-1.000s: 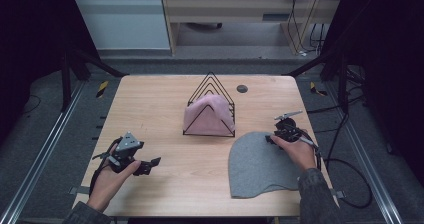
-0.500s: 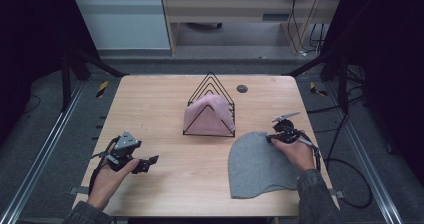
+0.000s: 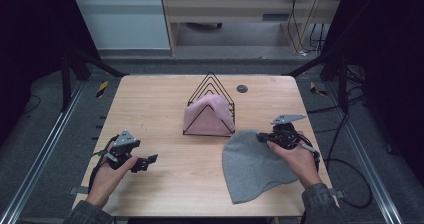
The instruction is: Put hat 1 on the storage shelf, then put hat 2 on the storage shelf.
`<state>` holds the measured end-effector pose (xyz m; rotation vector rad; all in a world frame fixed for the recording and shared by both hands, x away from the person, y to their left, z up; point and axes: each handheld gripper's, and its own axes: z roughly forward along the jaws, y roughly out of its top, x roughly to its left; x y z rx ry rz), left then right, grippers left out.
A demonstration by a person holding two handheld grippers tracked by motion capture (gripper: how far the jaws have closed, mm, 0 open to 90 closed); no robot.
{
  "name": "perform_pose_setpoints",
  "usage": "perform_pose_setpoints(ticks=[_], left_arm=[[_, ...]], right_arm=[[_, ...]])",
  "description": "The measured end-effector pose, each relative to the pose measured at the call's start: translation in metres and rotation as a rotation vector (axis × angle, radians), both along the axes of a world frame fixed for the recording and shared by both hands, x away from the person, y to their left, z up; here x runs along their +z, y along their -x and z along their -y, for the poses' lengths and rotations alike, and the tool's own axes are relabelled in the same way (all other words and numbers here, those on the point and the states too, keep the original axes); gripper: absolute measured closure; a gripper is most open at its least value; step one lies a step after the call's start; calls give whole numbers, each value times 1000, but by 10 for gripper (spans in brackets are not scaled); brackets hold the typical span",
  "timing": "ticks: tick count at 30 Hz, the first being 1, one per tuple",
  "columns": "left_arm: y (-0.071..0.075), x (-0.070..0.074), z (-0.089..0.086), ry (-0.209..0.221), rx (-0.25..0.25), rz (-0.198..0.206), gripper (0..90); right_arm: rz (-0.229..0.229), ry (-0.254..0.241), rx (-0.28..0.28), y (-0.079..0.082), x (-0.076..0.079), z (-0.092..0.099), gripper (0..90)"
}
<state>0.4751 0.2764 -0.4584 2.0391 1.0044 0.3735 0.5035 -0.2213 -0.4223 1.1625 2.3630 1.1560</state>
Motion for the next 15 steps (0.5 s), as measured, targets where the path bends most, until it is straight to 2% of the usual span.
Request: perform_pose_setpoints(ticks=[2, 6, 15], left_arm=[[-2, -1, -1, 18, 7, -11, 79], [-3, -3, -1, 24, -7, -17, 84], [3, -1, 10, 40, -112, -18, 90]], right_arm=[[22, -10, 22, 6, 6, -2, 857], [48, -38, 59, 18, 18, -9, 857], [127, -95, 172, 38, 57, -44, 857]])
